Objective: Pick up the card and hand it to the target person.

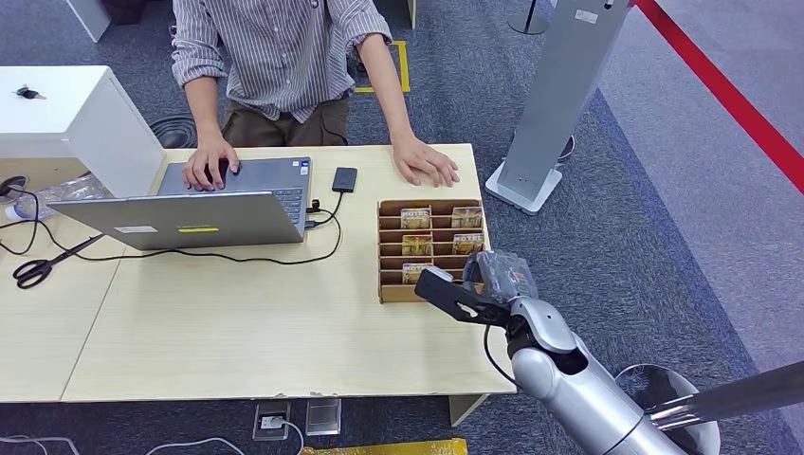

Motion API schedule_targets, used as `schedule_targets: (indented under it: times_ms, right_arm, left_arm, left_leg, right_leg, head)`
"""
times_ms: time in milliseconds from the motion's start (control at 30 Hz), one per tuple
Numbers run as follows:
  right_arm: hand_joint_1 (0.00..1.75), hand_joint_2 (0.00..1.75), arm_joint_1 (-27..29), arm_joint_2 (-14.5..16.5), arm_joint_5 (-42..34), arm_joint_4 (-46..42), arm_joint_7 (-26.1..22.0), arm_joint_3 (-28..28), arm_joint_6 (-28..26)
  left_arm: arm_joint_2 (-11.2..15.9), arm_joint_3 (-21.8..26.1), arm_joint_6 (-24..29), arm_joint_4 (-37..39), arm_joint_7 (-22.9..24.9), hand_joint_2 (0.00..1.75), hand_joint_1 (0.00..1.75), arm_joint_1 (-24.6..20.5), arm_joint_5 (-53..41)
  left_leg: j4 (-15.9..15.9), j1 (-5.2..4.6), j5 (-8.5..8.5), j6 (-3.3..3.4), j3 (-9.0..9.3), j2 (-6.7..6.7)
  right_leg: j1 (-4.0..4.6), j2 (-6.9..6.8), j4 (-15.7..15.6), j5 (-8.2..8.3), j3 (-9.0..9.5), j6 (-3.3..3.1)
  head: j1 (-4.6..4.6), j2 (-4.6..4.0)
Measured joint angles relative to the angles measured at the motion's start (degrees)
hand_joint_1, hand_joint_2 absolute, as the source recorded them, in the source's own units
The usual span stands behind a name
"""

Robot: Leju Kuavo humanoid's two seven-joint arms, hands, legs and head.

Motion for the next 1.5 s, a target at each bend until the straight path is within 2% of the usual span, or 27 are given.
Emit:
schedule_targets:
  times_ms: [100,233,433,533,600,800,933,1033,1133,1267,1367,1500]
  right_arm:
    - [1.27,1.75,-0.1,0.0,0.0,0.0,0.0,0.0,0.0]
    - [0.71,1.75,-0.2,0.0,0.0,0.2,0.0,0.1,0.0]
    - [0.51,1.75,-0.2,0.0,-0.1,0.5,-0.1,0.1,0.0]
    - [0.49,1.75,-0.2,0.0,-0.2,0.7,-0.2,0.1,0.0]
    - [0.51,1.75,-0.2,0.0,-0.3,0.8,-0.2,0.1,0.0]
    - [0.80,1.75,-0.2,0.0,-0.5,1.1,-0.3,0.2,0.0]
    - [1.34,1.75,-0.2,0.0,-0.6,1.1,-0.3,0.2,0.0]
    - [1.40,1.75,-0.2,0.0,-0.6,1.1,-0.3,0.2,0.0]
    - [1.58,1.75,-0.2,0.0,-0.6,1.2,-0.3,0.2,0.0]
    - [1.66,1.75,-0.2,0.0,-0.6,1.3,-0.3,0.2,0.0]
    - [1.75,1.75,-0.2,0.0,-0.6,1.3,-0.3,0.2,0.0]
    - [1.75,1.75,-0.3,0.0,-0.6,1.3,-0.3,0.2,-0.1]
  left_arm:
    - [0.0,-0.3,0.0,0.0,0.0,1.75,0.00,0.0,0.0]
    - [0.0,-0.4,0.0,0.0,0.0,1.75,0.00,0.0,0.0]
    - [0.1,-0.4,0.0,0.0,-0.2,1.75,0.00,0.0,0.3]
    - [0.1,-0.4,0.0,0.0,-0.4,1.75,0.00,0.0,0.5]
    - [0.1,-0.4,0.0,0.0,-0.5,1.75,0.00,0.0,0.7]
    - [0.1,-0.6,0.0,0.0,-0.6,1.75,0.00,0.0,0.9]
    - [0.1,-0.6,0.1,0.0,-0.6,1.75,0.00,0.0,1.0]
    - [0.1,-0.7,0.1,0.0,-0.6,1.75,0.00,0.0,1.0]
    - [0.1,-0.7,0.1,0.0,-0.6,1.75,0.00,0.0,1.0]
    - [0.1,-0.8,0.0,0.0,-0.6,0.00,0.00,0.0,1.0]
    - [0.1,-0.8,0.1,0.0,-0.7,0.00,0.00,0.0,1.0]
    - [0.2,-1.4,1.2,0.0,-0.6,0.00,0.00,0.0,0.9]
  left_leg:
    - [0.0,0.00,0.00,0.00,0.00,0.00]
    - [0.0,0.00,0.00,0.00,0.00,0.00]
    - [0.0,0.00,0.00,0.00,0.00,0.00]
    - [0.0,0.00,0.00,0.00,0.00,0.00]
    - [0.0,0.00,0.00,0.00,0.00,0.00]
    - [0.0,0.00,0.00,0.00,0.00,0.00]
    - [0.0,0.00,0.00,0.00,0.00,0.00]
    - [0.0,0.00,0.00,0.00,0.00,0.00]
    - [0.0,0.00,0.00,0.00,0.00,0.00]
    - [0.0,0.00,0.00,0.00,0.00,0.00]
    - [0.0,0.00,0.00,0.00,0.00,0.00]
    - [0.0,0.00,0.00,0.00,0.01,0.00]
  right_leg:
    - [0.00,0.00,0.0,0.00,0.00,0.00]
    - [0.00,0.00,0.0,0.00,0.00,0.00]
    - [0.00,0.00,0.0,0.00,0.00,0.00]
    - [0.00,0.00,0.0,0.00,0.00,0.00]
    - [0.00,0.00,0.0,0.00,0.00,0.00]
    - [0.00,0.00,0.0,0.00,0.00,0.00]
    - [0.00,0.00,0.0,0.00,0.00,0.00]
    - [0.00,0.00,0.0,0.00,0.00,0.00]
    - [0.00,0.00,0.0,0.00,0.00,0.00]
    - [0.00,0.00,0.0,0.00,0.00,0.00]
    - [0.00,0.00,0.0,0.00,0.00,0.00]
    - [0.00,0.00,0.0,0.01,0.01,0.00]
  head:
    - [0.00,0.00]
    - [0.01,0.00]
    - [0.02,0.00]
    - [0.00,0.01]
    - [0.00,0.01]
    - [0.02,0.00]
    - [0.02,0.00]
    - [0.01,0.00]
    - [0.00,0.00]
    - [0.00,0.01]
    - [0.01,0.00]
    - [0.03,0.01]
